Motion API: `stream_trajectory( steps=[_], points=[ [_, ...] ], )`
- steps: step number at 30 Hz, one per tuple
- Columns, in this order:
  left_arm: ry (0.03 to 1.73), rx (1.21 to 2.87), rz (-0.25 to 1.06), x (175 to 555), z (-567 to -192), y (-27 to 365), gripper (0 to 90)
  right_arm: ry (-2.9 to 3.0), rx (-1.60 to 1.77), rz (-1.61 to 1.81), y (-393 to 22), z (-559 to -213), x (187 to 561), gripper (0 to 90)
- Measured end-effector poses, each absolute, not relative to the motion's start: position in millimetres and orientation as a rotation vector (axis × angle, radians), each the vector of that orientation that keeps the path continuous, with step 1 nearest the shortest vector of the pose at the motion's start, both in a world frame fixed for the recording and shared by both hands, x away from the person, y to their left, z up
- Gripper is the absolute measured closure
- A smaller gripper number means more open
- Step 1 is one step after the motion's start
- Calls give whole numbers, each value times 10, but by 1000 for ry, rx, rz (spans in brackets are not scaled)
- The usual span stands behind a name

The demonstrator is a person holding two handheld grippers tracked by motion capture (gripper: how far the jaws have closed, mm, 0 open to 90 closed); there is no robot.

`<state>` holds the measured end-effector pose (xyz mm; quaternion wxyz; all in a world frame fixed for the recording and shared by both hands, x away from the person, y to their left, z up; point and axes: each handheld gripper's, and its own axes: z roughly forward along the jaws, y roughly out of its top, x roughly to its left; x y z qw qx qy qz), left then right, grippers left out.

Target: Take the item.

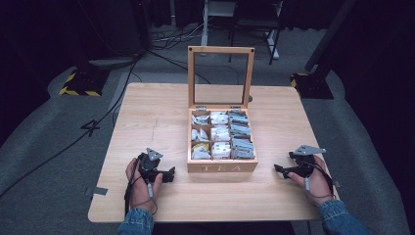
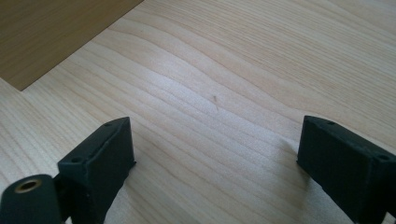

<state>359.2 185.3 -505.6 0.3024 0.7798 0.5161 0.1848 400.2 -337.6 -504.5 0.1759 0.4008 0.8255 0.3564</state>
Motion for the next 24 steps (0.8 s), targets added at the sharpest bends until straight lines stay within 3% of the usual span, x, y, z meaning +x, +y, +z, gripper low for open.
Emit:
stream_trajectory(
  steps=[24],
  points=[
    [1357, 2068, 489, 3631, -5058, 1848, 0, 2342, 1124, 1016, -3382, -5044, 4013, 129]
  ],
)
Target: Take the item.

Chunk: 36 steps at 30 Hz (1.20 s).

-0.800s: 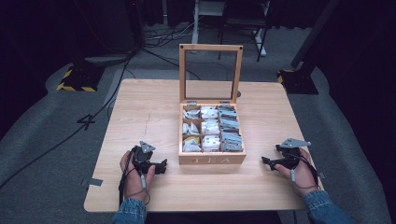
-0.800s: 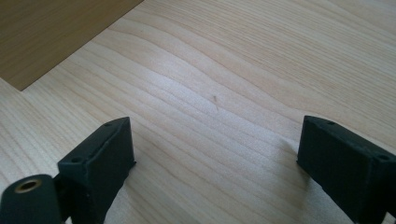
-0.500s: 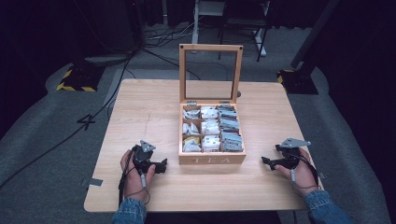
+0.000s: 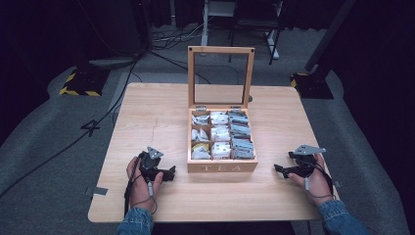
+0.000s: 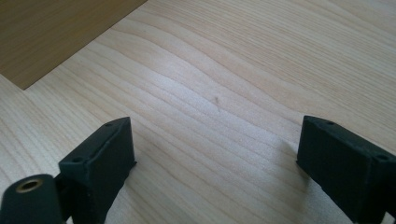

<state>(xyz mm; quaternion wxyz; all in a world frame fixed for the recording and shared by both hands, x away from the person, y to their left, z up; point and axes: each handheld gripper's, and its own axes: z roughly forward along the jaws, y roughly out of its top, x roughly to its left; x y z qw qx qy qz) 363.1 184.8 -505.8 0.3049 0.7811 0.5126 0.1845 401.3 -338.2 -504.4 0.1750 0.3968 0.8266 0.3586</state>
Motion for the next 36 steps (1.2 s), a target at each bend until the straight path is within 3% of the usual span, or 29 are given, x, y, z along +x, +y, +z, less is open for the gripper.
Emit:
stream_trajectory(
  steps=[7, 8, 11, 36],
  points=[
    [1352, 2076, 484, 3638, -5057, 1850, 0, 2313, 1145, 1029, -3403, -5036, 4003, 229],
    [1353, 2073, 484, 3641, -5058, 1847, 0, 2312, 1132, 1053, -3421, -5031, 3996, 310],
    [1355, 2072, 483, 3644, -5057, 1846, 0, 2337, 1166, 1085, -3431, -4999, 3994, 352],
    [1359, 2071, 487, 3639, -5057, 1844, 1, 2280, 1008, 1330, -3121, -4177, 4075, 385]
  ],
)
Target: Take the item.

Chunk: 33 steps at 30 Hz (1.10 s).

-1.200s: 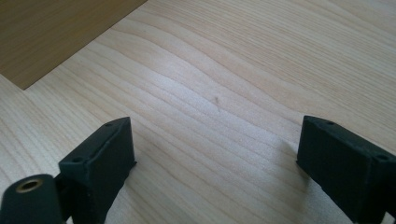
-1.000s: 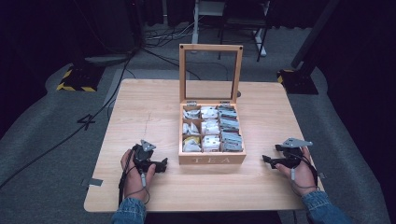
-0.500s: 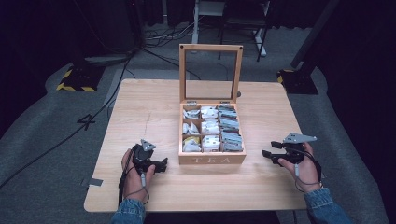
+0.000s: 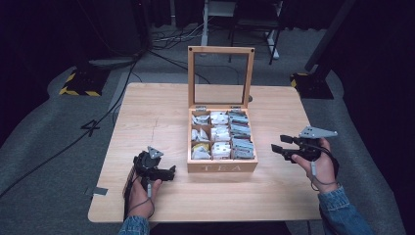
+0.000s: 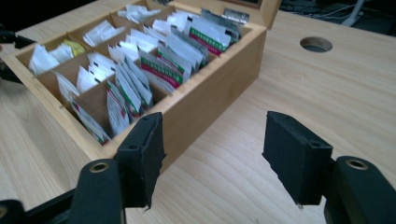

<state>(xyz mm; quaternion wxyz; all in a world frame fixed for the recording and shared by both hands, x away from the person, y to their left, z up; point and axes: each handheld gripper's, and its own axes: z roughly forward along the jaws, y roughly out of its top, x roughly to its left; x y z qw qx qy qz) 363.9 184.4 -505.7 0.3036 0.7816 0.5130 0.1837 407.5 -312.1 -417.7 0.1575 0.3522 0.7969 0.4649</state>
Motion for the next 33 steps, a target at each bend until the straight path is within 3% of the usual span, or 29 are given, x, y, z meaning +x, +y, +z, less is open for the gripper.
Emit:
stream_trajectory(
  steps=[16, 33],
  points=[
    [1368, 2067, 487, 3653, -5056, 1835, 1, 2289, 935, 1399, -2824, -3899, 4153, 376],
    [1371, 2064, 490, 3670, -5056, 1830, 2, 2463, 726, 1480, -2131, -3843, 4094, 402]
  ],
)
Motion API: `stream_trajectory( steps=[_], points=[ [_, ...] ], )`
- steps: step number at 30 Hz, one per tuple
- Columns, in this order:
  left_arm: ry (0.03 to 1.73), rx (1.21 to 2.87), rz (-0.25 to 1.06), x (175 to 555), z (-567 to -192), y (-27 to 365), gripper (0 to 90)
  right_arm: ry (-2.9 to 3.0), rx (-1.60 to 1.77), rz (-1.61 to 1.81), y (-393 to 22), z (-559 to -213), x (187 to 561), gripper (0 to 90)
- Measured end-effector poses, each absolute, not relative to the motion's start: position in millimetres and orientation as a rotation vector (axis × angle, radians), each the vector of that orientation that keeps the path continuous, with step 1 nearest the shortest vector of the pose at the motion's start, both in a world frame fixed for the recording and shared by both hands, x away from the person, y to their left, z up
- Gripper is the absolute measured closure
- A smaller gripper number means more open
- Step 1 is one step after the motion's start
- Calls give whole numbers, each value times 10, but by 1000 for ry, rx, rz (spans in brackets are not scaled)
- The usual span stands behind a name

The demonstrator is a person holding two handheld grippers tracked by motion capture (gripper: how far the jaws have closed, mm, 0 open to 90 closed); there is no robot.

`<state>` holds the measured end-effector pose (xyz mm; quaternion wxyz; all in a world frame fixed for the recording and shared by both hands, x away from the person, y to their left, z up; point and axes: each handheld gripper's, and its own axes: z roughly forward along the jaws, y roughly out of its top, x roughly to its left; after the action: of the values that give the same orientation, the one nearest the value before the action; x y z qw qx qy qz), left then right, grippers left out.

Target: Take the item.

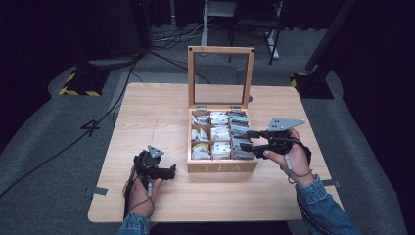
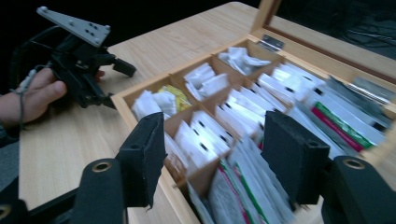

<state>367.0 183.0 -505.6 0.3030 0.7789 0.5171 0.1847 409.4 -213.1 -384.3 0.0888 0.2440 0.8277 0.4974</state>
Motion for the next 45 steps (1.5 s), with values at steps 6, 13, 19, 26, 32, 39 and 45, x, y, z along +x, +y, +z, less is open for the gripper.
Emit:
stream_trajectory(
  steps=[6, 13, 19, 26, 32, 39, 45],
  points=[
    [1370, 2064, 490, 3670, -5057, 1830, 1, 2489, 672, 1505, -1914, -3882, 4087, 417],
    [1372, 2062, 493, 3673, -5057, 1828, 1, 2500, 639, 1527, -1705, -3903, 4019, 474],
    [1372, 2062, 493, 3673, -5057, 1828, 1, 2522, 631, 1513, -1580, -4005, 4054, 520],
    [1372, 2062, 493, 3673, -5057, 1828, 1, 2559, 652, 1473, -1559, -4190, 4122, 571],
    [1373, 2062, 493, 3673, -5057, 1828, 2, 2601, 678, 1397, -1554, -4341, 4178, 637],
    [1372, 2062, 493, 3673, -5057, 1828, 1, 2630, 706, 1342, -1568, -4402, 4228, 695],
    [1375, 2061, 492, 3673, -5057, 1826, 1, 2696, 711, 1284, -1542, -4423, 4254, 712]
  ],
)
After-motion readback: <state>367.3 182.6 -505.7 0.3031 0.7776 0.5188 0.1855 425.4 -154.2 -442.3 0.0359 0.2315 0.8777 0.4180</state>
